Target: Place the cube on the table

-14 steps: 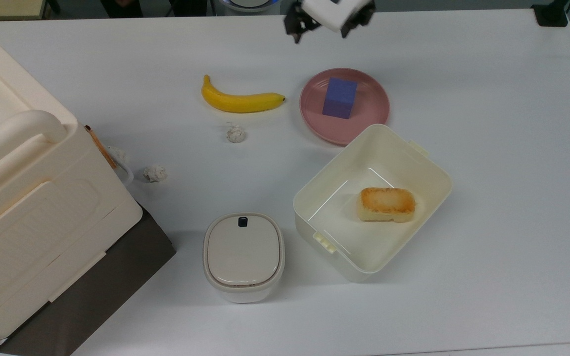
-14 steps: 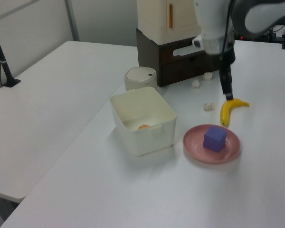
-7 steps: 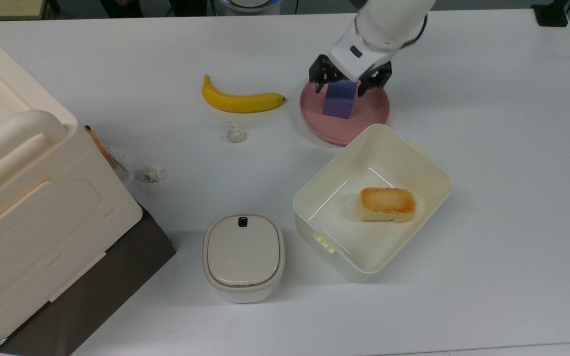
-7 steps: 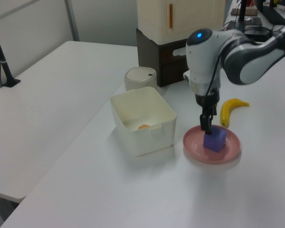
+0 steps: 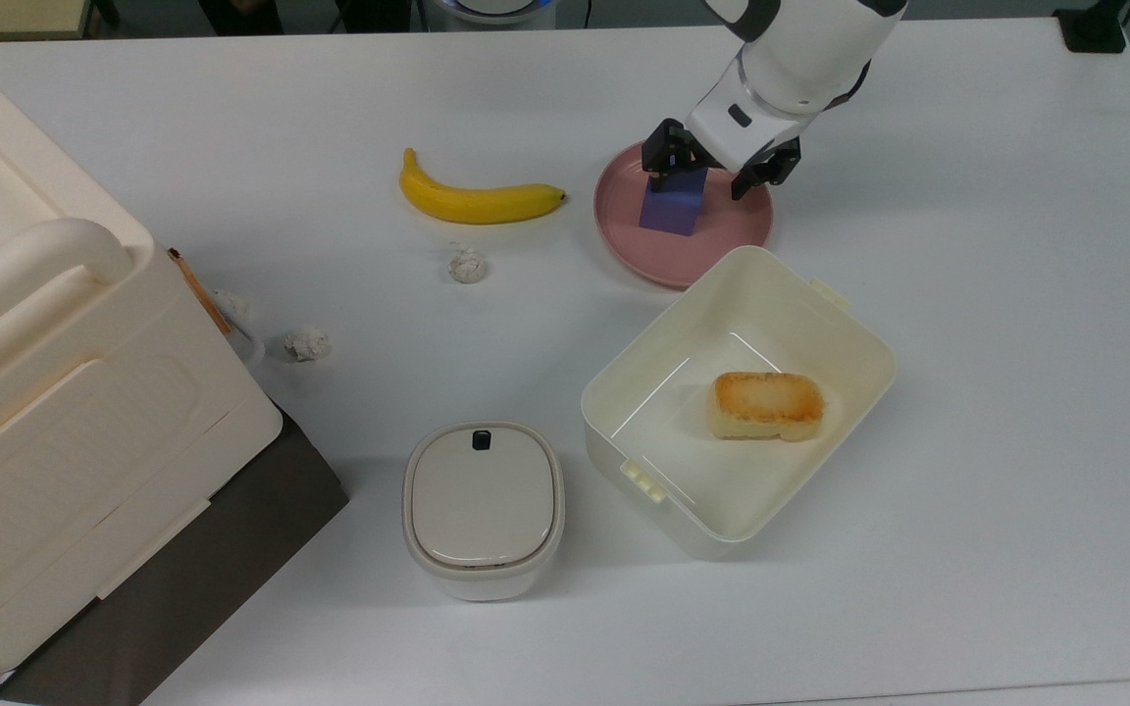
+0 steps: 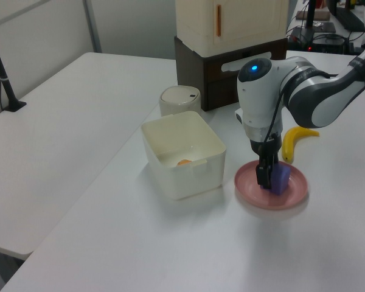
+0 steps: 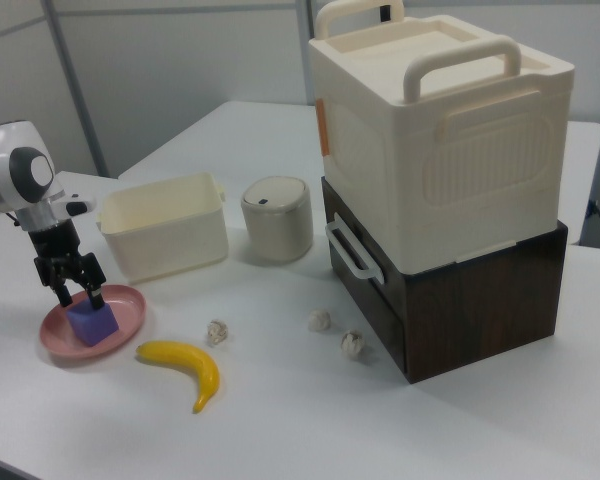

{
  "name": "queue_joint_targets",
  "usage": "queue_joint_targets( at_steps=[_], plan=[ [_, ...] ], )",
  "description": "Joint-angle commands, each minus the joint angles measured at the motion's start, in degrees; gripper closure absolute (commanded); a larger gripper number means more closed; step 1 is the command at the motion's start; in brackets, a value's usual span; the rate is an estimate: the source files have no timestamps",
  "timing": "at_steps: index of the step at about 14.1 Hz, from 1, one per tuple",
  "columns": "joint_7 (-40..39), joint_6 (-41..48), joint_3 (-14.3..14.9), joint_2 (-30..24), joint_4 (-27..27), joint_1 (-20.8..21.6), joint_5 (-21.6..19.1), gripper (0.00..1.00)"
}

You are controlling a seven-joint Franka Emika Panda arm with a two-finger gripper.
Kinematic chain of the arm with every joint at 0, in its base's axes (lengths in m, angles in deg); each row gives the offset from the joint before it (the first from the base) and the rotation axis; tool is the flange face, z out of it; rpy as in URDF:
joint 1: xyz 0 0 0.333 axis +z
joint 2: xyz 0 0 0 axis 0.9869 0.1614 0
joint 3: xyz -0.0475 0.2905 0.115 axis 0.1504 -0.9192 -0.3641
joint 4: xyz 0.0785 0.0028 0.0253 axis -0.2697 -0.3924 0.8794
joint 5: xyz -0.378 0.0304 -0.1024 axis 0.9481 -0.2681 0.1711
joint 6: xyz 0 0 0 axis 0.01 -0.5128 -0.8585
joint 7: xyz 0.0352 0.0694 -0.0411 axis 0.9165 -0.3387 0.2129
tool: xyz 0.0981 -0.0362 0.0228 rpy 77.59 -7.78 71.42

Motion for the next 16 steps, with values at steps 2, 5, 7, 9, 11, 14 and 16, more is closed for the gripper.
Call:
queue_joint_targets(
  at_steps=[2, 5, 7, 9, 11, 14, 16],
  plan=[
    [1.5, -0.2, 0.4, -0.2, -3.0, 1.0, 1.7, 0.02],
    [1.5, 0.2, 0.4, -0.1, -2.9, 0.4, 2.5, 0.03],
    [1.5, 0.3, 0.4, -0.3, -2.4, 0.2, 2.5, 0.02],
    [1.5, 2.4, 0.4, -1.3, -2.1, 0.2, 2.5, 0.0],
    [1.5, 4.0, 0.4, -3.2, -2.1, -0.5, 2.4, 0.0],
    [1.2, 6.3, 0.4, -4.3, -0.6, -1.0, 2.4, 0.0],
    [1.2, 7.6, 0.4, -4.4, -0.6, -0.9, 2.4, 0.0]
  ],
)
